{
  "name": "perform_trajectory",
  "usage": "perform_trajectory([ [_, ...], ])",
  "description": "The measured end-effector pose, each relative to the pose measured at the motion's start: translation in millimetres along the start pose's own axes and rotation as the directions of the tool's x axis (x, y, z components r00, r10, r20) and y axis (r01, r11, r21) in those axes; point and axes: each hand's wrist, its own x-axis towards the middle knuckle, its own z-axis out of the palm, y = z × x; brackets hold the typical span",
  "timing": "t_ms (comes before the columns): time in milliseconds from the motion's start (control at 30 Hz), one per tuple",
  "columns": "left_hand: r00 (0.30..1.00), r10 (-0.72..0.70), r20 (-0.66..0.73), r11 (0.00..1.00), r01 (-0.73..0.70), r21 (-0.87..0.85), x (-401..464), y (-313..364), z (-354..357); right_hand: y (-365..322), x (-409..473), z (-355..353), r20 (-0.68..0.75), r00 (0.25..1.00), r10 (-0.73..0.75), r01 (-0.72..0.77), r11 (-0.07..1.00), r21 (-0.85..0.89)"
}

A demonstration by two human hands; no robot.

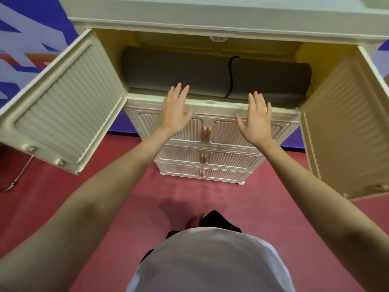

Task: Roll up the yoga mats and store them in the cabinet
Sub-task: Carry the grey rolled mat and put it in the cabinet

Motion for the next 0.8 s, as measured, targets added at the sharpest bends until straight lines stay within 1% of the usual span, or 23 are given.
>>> perform_trajectory([
  [67, 0.998, -0.022, -0.059, 0.999, 0.019, -0.051, -36, -12, -5, -14, -22, 2, 0.008, 1.000, -0.014, 0.014, 1.000, -0.001],
  [167, 0.982, -0.098, -0.161, 0.988, 0.077, -0.132, -94, -35, -14, -42, -55, 7, 0.058, 0.997, -0.056, 0.056, 0.998, 0.010],
  [233, 0.966, -0.162, -0.200, 0.978, 0.131, -0.161, -132, -51, -19, -60, -71, 13, 0.080, 0.993, -0.084, 0.082, 0.996, 0.018],
  [300, 0.936, -0.278, -0.215, 0.951, 0.236, -0.198, -172, -70, -21, -80, -86, 21, 0.097, 0.990, -0.107, 0.105, 0.994, 0.022],
  [333, 0.897, -0.379, -0.230, 0.915, 0.325, -0.241, -192, -79, -23, -89, -93, 24, 0.106, 0.988, -0.117, 0.114, 0.993, 0.028],
  [367, 0.826, -0.502, -0.256, 0.855, 0.429, -0.292, -210, -88, -26, -99, -101, 28, 0.117, 0.985, -0.127, 0.124, 0.992, 0.037],
  [400, 0.727, -0.620, -0.295, 0.778, 0.523, -0.348, -226, -98, -30, -108, -108, 31, 0.133, 0.982, -0.136, 0.131, 0.990, 0.050],
  [433, 0.622, -0.706, -0.339, 0.707, 0.585, -0.398, -238, -106, -36, -116, -115, 35, 0.146, 0.979, -0.145, 0.138, 0.989, 0.058],
  [467, 0.540, -0.750, -0.383, 0.661, 0.609, -0.438, -245, -114, -45, -124, -121, 38, 0.154, 0.976, -0.156, 0.148, 0.987, 0.059],
  [500, 0.499, -0.757, -0.422, 0.653, 0.597, -0.466, -250, -122, -54, -131, -127, 41, 0.158, 0.974, -0.165, 0.158, 0.986, 0.056],
  [533, 0.496, -0.739, -0.455, 0.673, 0.561, -0.481, -251, -128, -63, -137, -131, 43, 0.163, 0.972, -0.168, 0.161, 0.985, 0.053],
  [700, 0.602, -0.567, -0.562, 0.813, 0.304, -0.496, -234, -133, -101, -157, -148, 44, 0.153, 0.976, -0.158, 0.148, 0.986, 0.077],
  [733, 0.609, -0.540, -0.581, 0.829, 0.265, -0.493, -228, -129, -106, -158, -150, 42, 0.140, 0.978, -0.157, 0.147, 0.986, 0.080],
  [800, 0.584, -0.518, -0.625, 0.836, 0.191, -0.514, -220, -118, -112, -156, -153, 37, 0.115, 0.981, -0.154, 0.144, 0.986, 0.086],
])
